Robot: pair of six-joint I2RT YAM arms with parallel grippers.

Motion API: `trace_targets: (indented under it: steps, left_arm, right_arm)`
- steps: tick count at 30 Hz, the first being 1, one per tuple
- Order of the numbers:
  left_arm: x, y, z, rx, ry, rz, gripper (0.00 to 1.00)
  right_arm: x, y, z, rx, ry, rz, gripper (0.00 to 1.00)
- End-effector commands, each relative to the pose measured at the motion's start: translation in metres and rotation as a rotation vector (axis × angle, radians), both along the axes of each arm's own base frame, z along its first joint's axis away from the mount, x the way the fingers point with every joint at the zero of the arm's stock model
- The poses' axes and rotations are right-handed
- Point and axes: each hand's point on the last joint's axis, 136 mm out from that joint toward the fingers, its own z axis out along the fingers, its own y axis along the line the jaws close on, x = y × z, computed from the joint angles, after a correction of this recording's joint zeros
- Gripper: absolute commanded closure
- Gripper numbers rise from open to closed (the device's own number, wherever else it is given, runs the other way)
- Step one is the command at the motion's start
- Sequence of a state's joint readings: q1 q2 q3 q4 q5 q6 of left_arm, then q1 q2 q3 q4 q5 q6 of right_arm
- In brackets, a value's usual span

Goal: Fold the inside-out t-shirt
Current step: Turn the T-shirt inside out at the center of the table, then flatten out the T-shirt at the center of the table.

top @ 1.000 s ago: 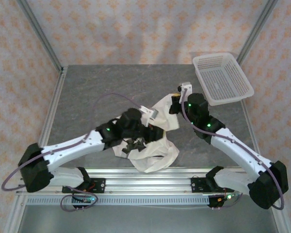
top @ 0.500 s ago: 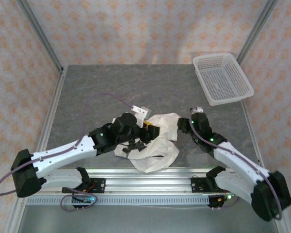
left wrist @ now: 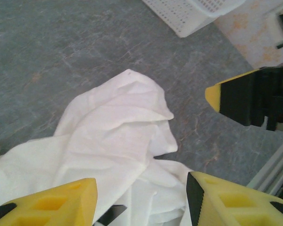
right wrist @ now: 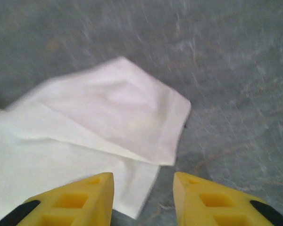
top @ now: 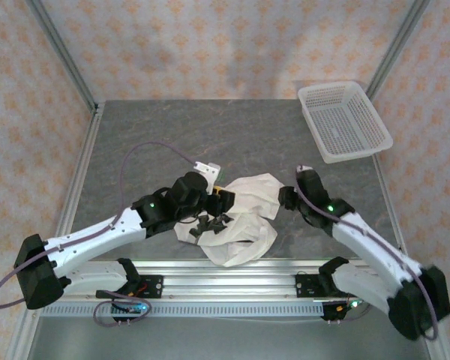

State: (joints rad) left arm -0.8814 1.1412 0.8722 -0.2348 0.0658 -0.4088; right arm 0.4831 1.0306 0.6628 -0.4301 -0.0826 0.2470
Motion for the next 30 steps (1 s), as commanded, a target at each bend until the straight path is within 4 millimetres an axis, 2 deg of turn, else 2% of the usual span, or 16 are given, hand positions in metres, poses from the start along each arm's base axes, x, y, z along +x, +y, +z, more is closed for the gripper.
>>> trace_targets:
  steps: [1,3,6,14,21,23,30]
  left_arm:
    - [-0.002,0.018,-0.002,0.084,-0.015,0.008,0.46]
    - [-0.003,0.022,-0.006,0.11,-0.008,0.001,0.46]
    - [-0.004,0.028,-0.009,0.129,0.002,0.009,0.46]
    - [-0.004,0.032,-0.018,0.111,0.011,0.023,0.46]
    - [-0.004,0.033,-0.018,0.113,0.013,0.019,0.46]
    - [-0.004,0.035,-0.018,0.111,0.011,0.024,0.46]
    - [-0.002,0.039,-0.023,0.103,0.019,0.044,0.46]
  right_arm:
    - [0.0,0.007,-0.021,-0.125,0.165,0.116,0.66]
    - [0.006,0.014,-0.034,-0.145,0.228,0.138,0.66]
    - [0.011,0.011,-0.049,-0.225,0.316,0.133,0.65]
    - [0.001,-0.002,-0.073,-0.531,0.438,0.212,0.59]
    - [0.025,-0.004,-0.086,-0.706,0.443,0.238,0.55]
    - [0.03,-0.003,-0.088,-0.719,0.437,0.241,0.58]
    - [0.029,0.001,-0.092,-0.692,0.435,0.253,0.85]
